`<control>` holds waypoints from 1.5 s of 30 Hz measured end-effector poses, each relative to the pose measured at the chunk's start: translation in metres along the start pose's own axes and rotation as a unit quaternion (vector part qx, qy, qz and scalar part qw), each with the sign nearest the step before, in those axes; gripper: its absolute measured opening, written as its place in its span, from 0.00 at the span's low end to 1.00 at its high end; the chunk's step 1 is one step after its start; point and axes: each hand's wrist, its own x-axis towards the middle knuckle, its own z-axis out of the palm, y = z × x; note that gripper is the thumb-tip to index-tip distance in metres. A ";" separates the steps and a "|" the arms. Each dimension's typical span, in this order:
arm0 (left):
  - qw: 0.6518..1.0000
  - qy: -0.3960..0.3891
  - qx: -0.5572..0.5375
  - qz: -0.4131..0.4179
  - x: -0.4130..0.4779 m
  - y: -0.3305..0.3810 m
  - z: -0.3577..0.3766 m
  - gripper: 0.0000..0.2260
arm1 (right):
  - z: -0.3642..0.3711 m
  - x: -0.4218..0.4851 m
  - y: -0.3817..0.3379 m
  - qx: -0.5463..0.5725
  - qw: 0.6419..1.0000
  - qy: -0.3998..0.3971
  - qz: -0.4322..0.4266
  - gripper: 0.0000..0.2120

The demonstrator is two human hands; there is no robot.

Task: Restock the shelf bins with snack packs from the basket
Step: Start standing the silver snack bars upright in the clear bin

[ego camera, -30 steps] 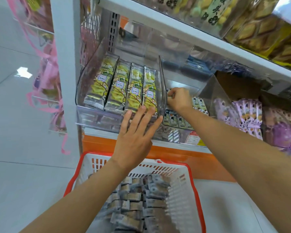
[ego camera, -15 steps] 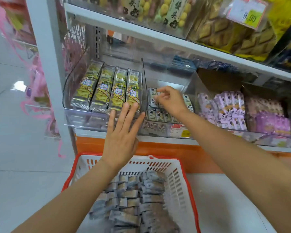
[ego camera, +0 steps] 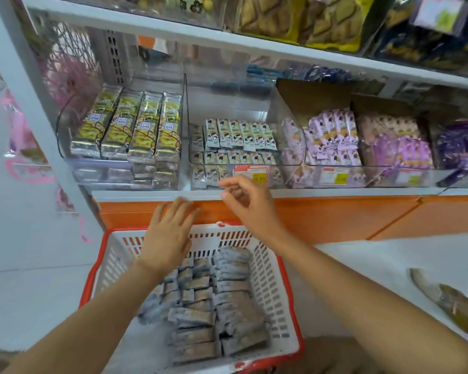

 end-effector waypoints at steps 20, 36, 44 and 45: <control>0.969 -0.230 0.042 -0.076 -0.028 -0.022 0.097 0.37 | 0.064 -0.130 0.176 -0.133 0.840 -0.464 0.248 0.18; 0.965 -0.244 0.021 -0.091 -0.027 -0.016 0.094 0.38 | 0.063 -0.146 0.183 -0.236 0.770 -0.571 0.159 0.16; 0.957 -0.272 0.033 -0.092 -0.023 -0.016 0.086 0.39 | 0.066 -0.144 0.171 -0.240 0.766 -0.573 0.162 0.08; 0.957 -0.274 0.036 -0.091 -0.022 -0.016 0.085 0.39 | 0.065 -0.143 0.170 -0.233 0.770 -0.569 0.169 0.08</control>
